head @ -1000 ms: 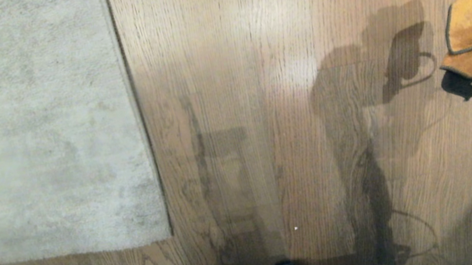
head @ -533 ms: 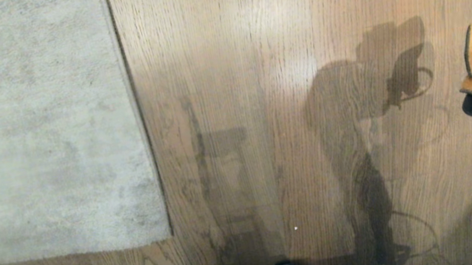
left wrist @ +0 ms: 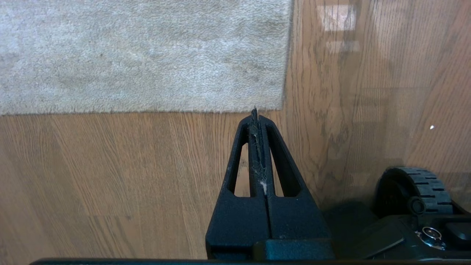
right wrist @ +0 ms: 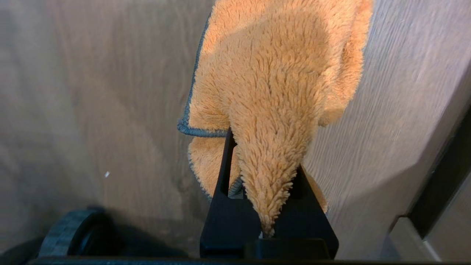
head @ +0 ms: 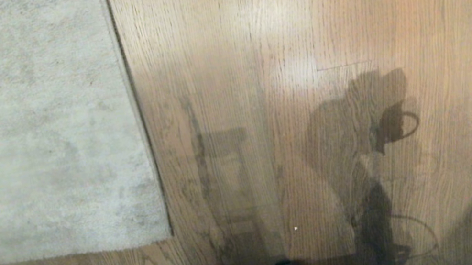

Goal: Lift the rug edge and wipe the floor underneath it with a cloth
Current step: Pick up the rag, then lift up the carpet

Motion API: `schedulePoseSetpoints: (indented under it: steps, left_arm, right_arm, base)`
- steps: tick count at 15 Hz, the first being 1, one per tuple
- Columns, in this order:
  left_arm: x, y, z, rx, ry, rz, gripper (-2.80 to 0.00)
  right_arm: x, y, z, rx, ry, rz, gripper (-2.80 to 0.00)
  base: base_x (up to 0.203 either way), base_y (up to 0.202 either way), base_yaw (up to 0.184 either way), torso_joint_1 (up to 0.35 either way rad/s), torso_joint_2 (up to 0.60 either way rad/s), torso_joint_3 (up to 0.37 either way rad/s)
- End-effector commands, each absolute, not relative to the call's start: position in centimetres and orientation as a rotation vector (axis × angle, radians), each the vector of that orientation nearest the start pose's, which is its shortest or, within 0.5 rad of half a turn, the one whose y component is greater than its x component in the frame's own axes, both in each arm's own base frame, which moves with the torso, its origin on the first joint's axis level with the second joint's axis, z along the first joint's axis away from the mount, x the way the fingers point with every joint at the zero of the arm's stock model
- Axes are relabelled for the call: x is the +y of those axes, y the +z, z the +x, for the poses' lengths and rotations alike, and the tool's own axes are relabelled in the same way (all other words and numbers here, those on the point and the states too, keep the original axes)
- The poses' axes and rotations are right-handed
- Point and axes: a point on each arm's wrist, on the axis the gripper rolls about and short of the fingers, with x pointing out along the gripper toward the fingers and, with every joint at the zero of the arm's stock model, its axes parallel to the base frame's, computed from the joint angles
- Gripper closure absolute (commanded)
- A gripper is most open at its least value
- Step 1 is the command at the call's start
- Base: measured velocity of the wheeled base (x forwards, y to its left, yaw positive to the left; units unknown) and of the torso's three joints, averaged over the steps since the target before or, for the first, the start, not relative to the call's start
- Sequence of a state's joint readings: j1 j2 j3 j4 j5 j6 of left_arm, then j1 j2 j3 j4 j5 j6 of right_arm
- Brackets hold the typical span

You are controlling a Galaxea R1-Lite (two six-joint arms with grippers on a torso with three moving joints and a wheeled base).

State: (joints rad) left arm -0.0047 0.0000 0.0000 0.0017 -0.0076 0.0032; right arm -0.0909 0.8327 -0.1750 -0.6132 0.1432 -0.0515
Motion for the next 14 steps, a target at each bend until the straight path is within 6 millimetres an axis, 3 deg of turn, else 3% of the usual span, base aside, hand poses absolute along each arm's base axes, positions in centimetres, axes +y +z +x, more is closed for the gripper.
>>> schedulePoseSetpoints:
  steps: [1,7,14]
  left_arm:
    - [0.0,7.5,-2.3,0.002,-0.012,0.003,0.00]
    - [0.0,7.5,-2.3,0.002,-0.012,0.003,0.00]
    - [0.0,7.5,-2.3,0.002,-0.012,0.003,0.00]
  right_arm:
    - [0.0,15.9,5.6,-0.023,0.075,-0.063,0.00]
    - [0.3,12.1,0.9,-0.075,0.101,-0.148,0.00]
    - [0.3,9.2,-1.3,-0.036,0.126,-0.155,0.00]
  base:
    - [0.000,0.000,0.000,0.000,0.00,0.000]
    - [0.000,0.000,0.000,0.000,0.00,0.000]
    - [0.000,0.000,0.000,0.000,0.00,0.000]
